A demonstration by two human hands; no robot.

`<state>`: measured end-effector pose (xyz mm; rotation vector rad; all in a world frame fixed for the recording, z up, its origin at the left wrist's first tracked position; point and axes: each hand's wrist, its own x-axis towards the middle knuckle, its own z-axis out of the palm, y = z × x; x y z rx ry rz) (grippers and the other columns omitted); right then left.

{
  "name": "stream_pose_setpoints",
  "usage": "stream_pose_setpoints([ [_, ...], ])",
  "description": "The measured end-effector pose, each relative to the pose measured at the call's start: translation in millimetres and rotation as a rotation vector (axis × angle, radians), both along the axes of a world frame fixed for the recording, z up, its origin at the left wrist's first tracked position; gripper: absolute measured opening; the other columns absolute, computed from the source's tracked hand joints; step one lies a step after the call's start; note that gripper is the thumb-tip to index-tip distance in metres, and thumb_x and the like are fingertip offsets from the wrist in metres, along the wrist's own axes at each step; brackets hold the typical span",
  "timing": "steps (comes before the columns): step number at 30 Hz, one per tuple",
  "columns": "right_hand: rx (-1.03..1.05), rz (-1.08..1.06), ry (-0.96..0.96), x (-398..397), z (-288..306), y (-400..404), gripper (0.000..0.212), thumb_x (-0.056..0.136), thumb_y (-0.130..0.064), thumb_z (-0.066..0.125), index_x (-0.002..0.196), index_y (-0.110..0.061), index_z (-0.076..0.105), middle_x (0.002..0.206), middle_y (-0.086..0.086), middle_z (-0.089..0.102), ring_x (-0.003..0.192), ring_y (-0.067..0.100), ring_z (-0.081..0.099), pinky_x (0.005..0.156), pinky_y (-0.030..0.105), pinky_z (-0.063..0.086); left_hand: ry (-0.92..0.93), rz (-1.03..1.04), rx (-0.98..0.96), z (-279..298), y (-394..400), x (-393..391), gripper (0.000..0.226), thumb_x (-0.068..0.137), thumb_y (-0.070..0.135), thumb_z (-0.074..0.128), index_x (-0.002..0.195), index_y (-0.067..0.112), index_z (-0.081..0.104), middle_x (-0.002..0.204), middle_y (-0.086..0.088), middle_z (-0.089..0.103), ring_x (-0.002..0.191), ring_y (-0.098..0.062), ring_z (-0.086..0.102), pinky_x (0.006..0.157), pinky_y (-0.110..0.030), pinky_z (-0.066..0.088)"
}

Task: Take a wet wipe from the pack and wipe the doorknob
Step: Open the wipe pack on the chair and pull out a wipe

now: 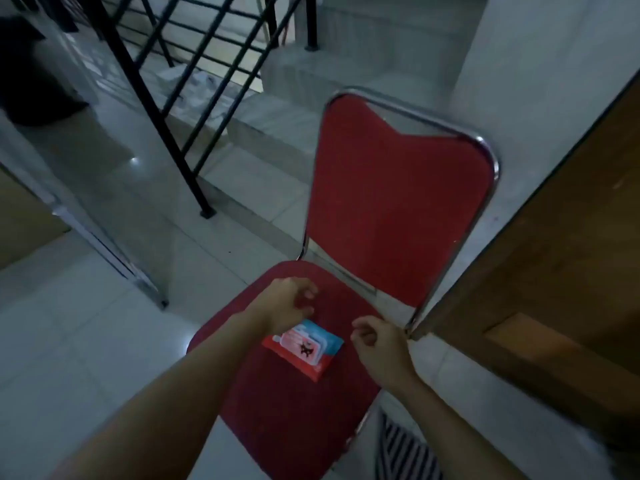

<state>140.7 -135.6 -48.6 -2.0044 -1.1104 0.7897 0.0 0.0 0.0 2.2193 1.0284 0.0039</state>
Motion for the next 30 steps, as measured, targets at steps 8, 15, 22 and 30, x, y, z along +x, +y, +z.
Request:
stream_pose_setpoints([
  [8,-0.013,0.017,-0.067,-45.0,-91.9,44.5,0.027,0.074,-0.012,0.072,0.100,-0.006,0.067,0.098,0.012,0.066,0.091,0.024,0.060,0.080,0.032,0.048,0.145,-0.148,0.008,-99.8,35.5,-16.8,0.038,0.079,0.010,0.058,0.117,0.013,0.059,0.121,-0.007,0.061,0.114,-0.024,0.054,0.098,-0.038,0.044],
  [15,-0.078,-0.036,-0.062,-55.4,-131.5,49.9,0.020,0.078,-0.014,0.068,0.097,-0.009,0.068,0.099,0.007,0.063,0.094,0.020,0.058,0.082,0.031,0.047,0.253,-0.116,-0.038,-147.6,32.7,-25.9,0.032,0.084,0.020,0.059,0.116,0.016,0.058,0.121,-0.003,0.058,0.108,-0.021,0.057,0.087,-0.033,0.047],
  [22,-0.056,-0.121,-0.133,-46.5,-136.4,55.6,0.005,0.077,-0.008,0.068,0.073,-0.008,0.064,0.084,0.002,0.061,0.076,0.015,0.055,0.066,0.021,0.043,0.103,-0.020,0.045,-156.8,37.2,-14.1,0.015,0.084,0.015,0.054,0.094,0.016,0.065,0.105,-0.002,0.060,0.093,-0.024,0.060,0.070,-0.032,0.043],
  [30,-0.045,-0.083,-0.085,-51.6,-151.9,38.4,0.010,0.068,-0.011,0.076,0.075,-0.010,0.068,0.113,0.003,0.061,0.104,0.016,0.057,0.087,0.024,0.045,0.102,-0.095,-0.314,-165.7,45.8,-9.2,0.027,0.086,0.028,0.049,0.086,0.013,0.071,0.141,-0.007,0.042,0.130,-0.018,0.039,0.107,-0.038,0.033],
])
